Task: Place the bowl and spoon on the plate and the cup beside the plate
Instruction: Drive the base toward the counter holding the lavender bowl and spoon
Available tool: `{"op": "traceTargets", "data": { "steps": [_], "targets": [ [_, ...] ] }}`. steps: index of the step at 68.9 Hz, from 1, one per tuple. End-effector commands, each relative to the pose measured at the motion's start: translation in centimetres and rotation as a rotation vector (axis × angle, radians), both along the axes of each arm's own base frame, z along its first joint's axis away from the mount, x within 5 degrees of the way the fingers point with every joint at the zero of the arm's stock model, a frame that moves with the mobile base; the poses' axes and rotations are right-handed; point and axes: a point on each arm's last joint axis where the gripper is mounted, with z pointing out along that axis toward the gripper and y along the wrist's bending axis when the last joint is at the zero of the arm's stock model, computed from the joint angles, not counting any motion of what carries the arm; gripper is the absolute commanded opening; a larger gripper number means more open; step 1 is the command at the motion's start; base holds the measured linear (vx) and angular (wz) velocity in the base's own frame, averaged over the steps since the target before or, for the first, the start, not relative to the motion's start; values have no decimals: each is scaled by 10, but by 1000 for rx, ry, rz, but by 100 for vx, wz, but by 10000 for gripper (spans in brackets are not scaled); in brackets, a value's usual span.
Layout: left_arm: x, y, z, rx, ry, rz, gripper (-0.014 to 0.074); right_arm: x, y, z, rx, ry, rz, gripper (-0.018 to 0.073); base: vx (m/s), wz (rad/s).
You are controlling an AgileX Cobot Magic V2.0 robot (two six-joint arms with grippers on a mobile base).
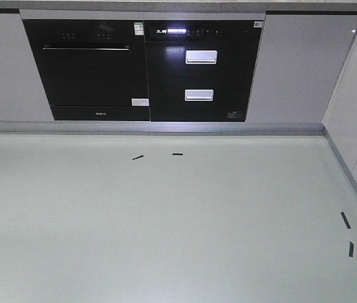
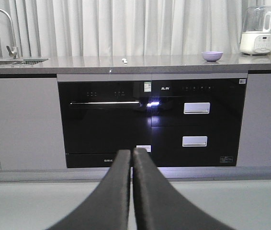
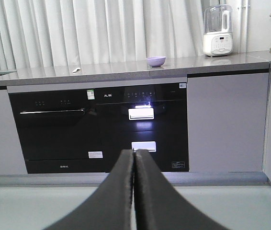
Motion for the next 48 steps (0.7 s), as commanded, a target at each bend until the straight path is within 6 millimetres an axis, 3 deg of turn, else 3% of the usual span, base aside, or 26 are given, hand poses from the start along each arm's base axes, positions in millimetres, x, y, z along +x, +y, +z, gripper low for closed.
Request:
{"op": "traceTargets", "data": {
  "steps": [1,48],
  "targets": [
    [-2,-1,11,-9,-100,-11,-6,-1,0,6,-2,-83,-1,-11,0,0],
    [-2,-1,11,-9,-100,-11,-6,-1,0,6,-2,-83,-1,-11,0,0]
  ]
}}
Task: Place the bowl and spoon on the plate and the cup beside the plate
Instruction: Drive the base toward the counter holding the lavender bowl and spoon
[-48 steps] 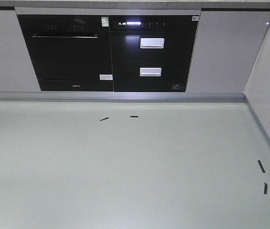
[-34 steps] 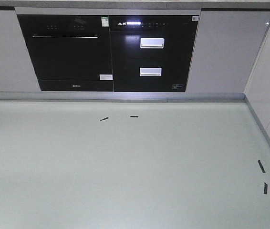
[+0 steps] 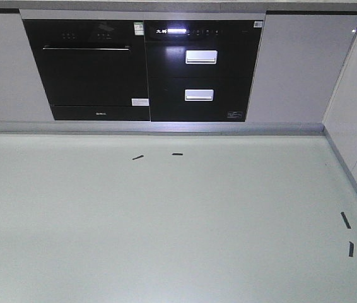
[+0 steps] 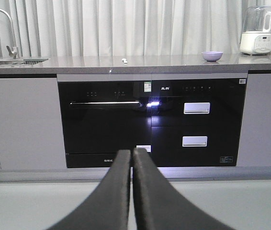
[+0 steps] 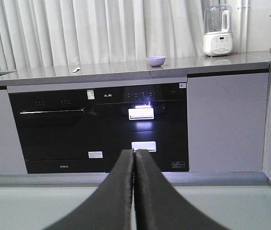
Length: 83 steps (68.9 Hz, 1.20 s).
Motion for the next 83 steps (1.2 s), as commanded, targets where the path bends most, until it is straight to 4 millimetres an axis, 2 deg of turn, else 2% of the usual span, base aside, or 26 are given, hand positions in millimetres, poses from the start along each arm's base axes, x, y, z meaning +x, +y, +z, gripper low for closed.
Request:
{"op": "traceTargets", "data": {
  "steps": [1,83],
  "targets": [
    [-2,-1,11,-9,-100,-11,-6,-1,0,6,-2,-83,-1,-11,0,0],
    [-2,-1,11,-9,-100,-11,-6,-1,0,6,-1,-83,1,-11,8,1]
  ]
}}
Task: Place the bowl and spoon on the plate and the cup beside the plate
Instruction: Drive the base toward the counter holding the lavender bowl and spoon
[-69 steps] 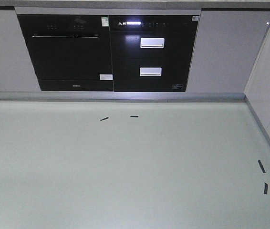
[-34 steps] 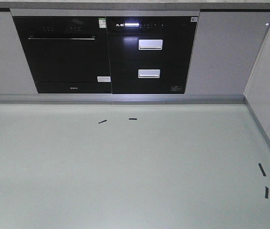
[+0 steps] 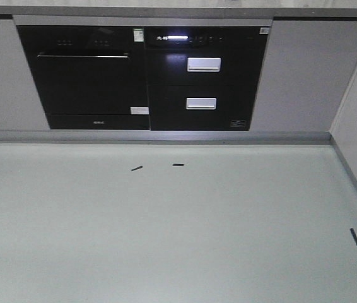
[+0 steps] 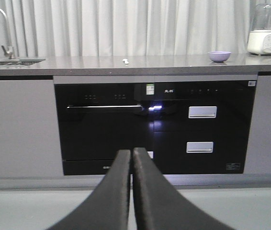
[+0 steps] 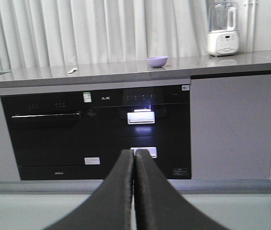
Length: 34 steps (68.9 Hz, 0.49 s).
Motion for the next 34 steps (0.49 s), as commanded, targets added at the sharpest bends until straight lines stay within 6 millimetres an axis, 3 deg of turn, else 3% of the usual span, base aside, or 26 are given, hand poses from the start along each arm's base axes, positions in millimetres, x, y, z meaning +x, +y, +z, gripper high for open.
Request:
{"op": "traceTargets", "data": {
  "steps": [1,34],
  "targets": [
    [-2,-1,11,-9,-100,-11,-6,-1,0,6,-1,-83,2,-11,12,-19],
    [-2,-1,11,-9,-100,-11,-6,-1,1,6,-1,-83,12,-11,16,-13]
  ]
}}
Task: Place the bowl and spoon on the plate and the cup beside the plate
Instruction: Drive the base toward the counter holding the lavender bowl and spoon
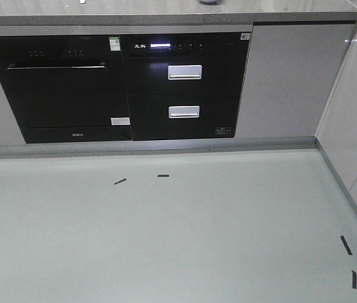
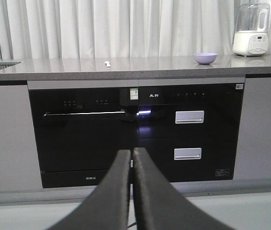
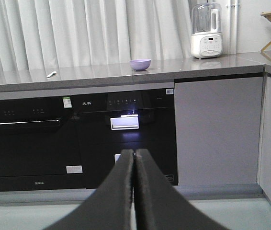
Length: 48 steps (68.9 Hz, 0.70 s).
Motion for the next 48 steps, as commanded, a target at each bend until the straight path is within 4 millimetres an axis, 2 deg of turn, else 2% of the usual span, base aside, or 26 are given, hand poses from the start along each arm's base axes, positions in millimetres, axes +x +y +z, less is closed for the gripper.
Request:
{"op": "traceTargets", "data": {
  "steps": [1,48],
  "targets": [
    [-2,-1,11,-9,-100,-11,-6,-1,0,6,-1,-83,5,-11,19,1],
    [-2,-1,11,-9,-100,-11,-6,-1,0,6,-1,-83,5,-11,20,3]
  ]
}}
